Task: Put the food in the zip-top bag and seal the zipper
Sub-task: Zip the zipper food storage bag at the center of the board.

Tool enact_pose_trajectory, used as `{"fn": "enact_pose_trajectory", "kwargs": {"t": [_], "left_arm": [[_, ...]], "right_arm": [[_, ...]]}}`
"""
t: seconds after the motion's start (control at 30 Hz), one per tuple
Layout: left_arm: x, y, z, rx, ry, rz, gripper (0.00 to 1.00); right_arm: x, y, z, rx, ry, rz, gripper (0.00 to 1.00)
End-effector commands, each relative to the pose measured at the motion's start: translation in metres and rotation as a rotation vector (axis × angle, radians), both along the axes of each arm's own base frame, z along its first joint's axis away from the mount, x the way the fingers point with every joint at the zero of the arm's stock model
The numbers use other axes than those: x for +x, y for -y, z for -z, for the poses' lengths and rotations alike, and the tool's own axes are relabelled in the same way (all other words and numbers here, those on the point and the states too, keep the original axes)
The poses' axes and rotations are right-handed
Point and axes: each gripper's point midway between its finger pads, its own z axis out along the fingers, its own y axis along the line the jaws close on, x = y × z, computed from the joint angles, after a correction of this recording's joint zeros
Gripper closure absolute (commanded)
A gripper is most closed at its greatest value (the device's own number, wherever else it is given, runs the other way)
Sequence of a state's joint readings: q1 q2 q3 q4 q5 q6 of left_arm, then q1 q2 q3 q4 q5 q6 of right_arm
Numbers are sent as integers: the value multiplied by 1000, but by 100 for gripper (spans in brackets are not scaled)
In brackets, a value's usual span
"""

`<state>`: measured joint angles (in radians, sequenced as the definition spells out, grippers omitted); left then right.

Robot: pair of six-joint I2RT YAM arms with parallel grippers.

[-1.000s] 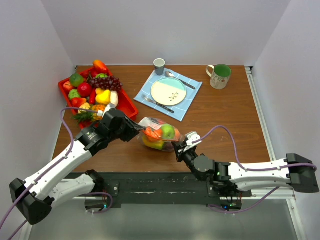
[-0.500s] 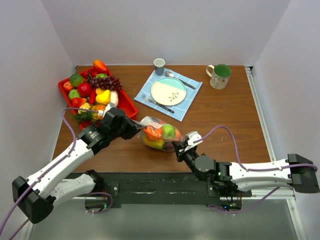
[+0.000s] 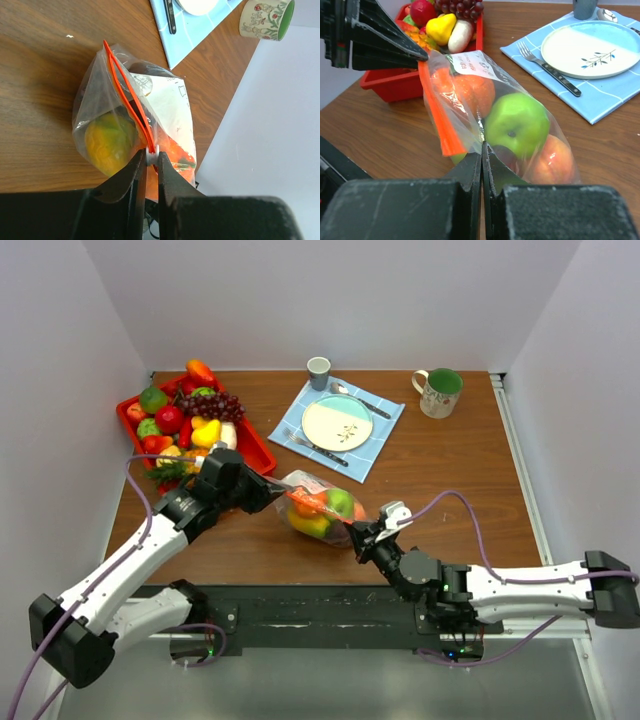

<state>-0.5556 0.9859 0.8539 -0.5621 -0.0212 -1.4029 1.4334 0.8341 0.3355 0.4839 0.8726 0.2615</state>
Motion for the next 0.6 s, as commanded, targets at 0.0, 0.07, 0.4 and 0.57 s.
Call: {"fn": "enact_pose_trajectory", "kwargs": {"t": [0.0, 0.07, 0.4, 0.57], "left_arm": [[24, -22, 3, 80, 48, -58, 100], [29, -26, 3, 93, 53, -64, 100], [48, -44, 16, 158, 35, -91, 100], [51, -39, 11, 150, 51, -57, 100]], "right_arm": [[6, 19, -6, 50, -5, 81, 100], [6, 24, -4, 50, -7, 90, 100], [8, 42, -2, 62, -8, 128, 100], [3, 32, -8, 25, 1, 66, 97]]}}
